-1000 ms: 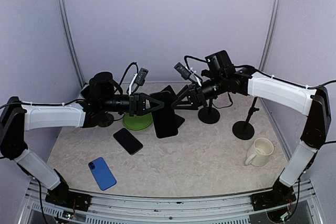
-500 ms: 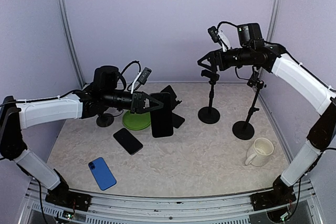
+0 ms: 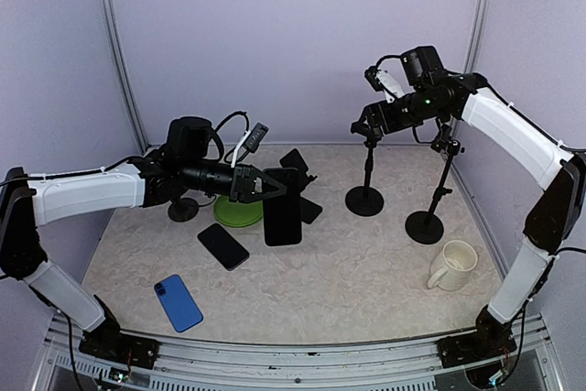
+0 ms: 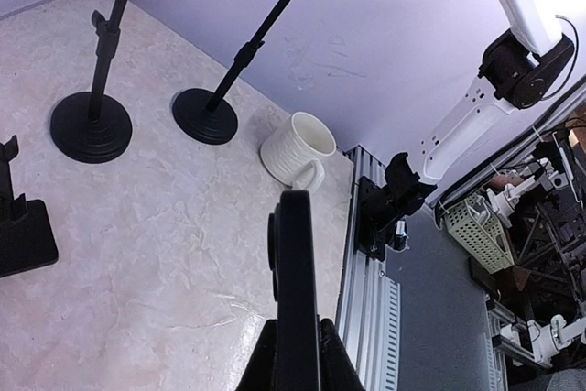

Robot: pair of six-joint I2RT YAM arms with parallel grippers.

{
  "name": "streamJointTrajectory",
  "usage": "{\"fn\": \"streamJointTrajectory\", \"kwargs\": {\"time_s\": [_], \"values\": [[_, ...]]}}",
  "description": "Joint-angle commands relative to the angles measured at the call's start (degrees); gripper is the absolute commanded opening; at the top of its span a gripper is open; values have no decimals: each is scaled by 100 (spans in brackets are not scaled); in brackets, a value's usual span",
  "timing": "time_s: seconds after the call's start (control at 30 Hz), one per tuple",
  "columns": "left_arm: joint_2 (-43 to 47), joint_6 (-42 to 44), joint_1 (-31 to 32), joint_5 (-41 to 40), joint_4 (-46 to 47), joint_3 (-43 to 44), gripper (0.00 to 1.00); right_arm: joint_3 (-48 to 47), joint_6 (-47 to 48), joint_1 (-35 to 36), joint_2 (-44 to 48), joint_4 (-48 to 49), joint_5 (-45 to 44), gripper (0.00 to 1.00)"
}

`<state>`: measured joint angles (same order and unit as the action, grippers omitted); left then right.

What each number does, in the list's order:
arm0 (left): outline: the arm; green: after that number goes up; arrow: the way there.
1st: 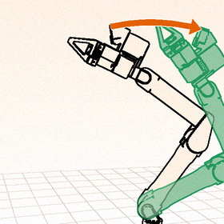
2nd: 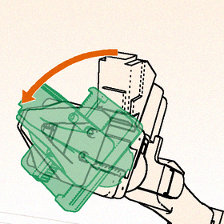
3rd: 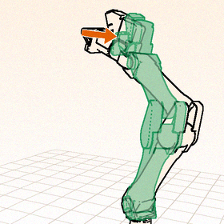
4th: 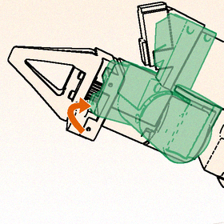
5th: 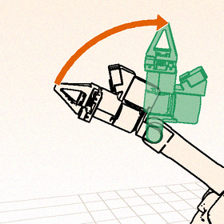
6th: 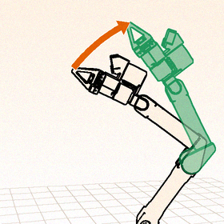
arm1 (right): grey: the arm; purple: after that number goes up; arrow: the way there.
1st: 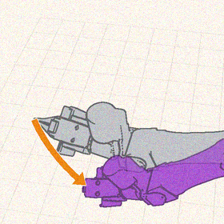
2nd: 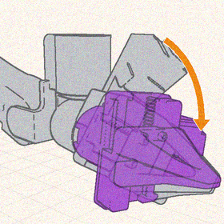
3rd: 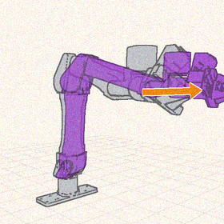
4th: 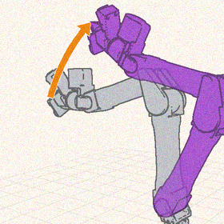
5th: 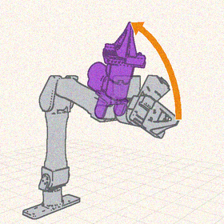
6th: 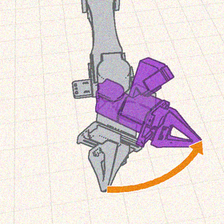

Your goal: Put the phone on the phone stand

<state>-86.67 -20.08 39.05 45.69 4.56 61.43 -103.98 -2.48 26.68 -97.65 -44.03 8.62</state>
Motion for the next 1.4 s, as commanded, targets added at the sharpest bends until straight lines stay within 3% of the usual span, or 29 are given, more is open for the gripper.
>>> {"fn": "streamJointTrajectory", "kwargs": {"time_s": [0.0,0.33,0.83,1.17,1.37], "values": [[183,98,37,-30,81,59,1,-1,-16,4,-6,-332,-176,75],[117,123,135,-43,-102,157,2,378,-43,0,105,-425,-218,72],[224,214,295,-153,-350,158,4,609,-105,-136,212,62,-49,37],[292,179,380,-203,-298,44,4,832,-53,-136,478,304,-164,42],[274,191,417,-225,-265,60,5,944,-19,-136,588,436,-143,36]]}}
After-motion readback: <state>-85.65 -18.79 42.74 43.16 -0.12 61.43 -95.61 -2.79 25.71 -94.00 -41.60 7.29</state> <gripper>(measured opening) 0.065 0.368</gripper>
